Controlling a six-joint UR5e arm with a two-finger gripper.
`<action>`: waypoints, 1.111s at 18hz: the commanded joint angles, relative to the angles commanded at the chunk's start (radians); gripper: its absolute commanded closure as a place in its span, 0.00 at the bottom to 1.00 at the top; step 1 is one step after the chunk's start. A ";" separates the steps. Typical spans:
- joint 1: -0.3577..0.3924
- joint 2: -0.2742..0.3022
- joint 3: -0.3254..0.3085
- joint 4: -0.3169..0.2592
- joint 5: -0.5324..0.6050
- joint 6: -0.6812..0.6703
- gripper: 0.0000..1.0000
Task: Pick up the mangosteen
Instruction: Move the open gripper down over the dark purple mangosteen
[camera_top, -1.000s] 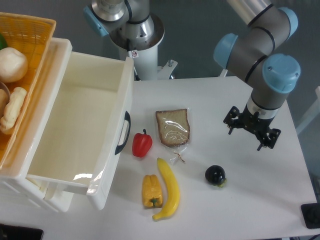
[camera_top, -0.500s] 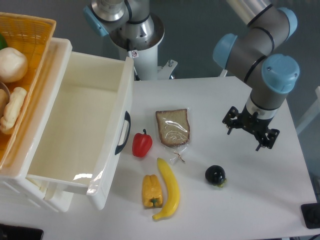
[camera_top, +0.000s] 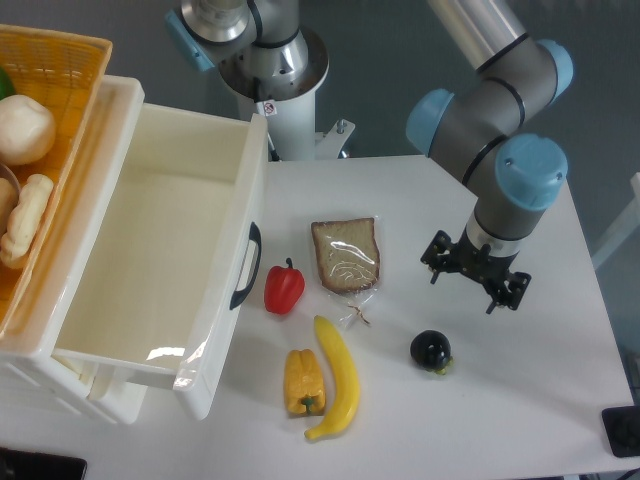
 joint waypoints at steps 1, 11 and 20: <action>-0.002 -0.012 0.002 0.009 -0.002 -0.002 0.00; -0.022 -0.088 0.032 0.084 -0.040 -0.044 0.00; -0.037 -0.112 0.041 0.089 -0.037 -0.063 0.00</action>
